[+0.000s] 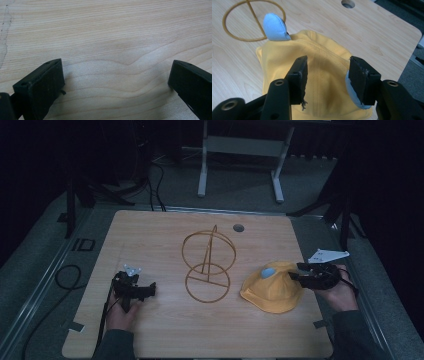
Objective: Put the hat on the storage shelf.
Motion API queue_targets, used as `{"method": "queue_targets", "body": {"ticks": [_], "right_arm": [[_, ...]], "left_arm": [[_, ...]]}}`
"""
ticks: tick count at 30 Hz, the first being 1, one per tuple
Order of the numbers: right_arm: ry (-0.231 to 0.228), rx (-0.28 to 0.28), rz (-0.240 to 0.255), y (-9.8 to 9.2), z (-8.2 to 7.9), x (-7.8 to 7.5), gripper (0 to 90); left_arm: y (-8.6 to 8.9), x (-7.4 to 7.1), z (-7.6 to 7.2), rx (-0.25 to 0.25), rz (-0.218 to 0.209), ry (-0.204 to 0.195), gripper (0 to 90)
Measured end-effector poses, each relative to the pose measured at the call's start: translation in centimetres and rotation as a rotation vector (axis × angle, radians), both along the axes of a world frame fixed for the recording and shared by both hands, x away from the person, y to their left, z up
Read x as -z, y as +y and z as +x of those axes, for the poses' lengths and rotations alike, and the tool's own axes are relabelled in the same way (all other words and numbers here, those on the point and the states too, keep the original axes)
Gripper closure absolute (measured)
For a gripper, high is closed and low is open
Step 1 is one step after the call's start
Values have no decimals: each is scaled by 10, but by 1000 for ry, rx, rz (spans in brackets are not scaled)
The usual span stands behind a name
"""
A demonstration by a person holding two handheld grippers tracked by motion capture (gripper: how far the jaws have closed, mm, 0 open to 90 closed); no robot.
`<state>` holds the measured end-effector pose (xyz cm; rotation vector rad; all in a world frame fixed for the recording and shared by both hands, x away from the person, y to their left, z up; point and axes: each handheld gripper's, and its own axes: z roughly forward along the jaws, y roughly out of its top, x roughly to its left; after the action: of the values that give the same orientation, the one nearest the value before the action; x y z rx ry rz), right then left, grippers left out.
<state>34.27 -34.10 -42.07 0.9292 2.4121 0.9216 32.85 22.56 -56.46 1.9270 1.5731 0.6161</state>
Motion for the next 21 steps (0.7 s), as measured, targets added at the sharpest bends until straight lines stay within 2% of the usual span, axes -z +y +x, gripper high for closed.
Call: {"method": "queue_targets", "body": {"ticks": [9,12,18,21], "right_arm": [[16,-39,-69,5,4,-2,478],[22,-60,-106,8,5,-4,478],[28,-74,-143,11,9,-7,472],[51,-100,-161,13,10,-8,519]], "left_arm": [[0,0,0,0,0,0,4],[0,0,0,1,1,1,4],[0,0,0,0,0,0,3],[0,0,0,0,0,0,4]]}}
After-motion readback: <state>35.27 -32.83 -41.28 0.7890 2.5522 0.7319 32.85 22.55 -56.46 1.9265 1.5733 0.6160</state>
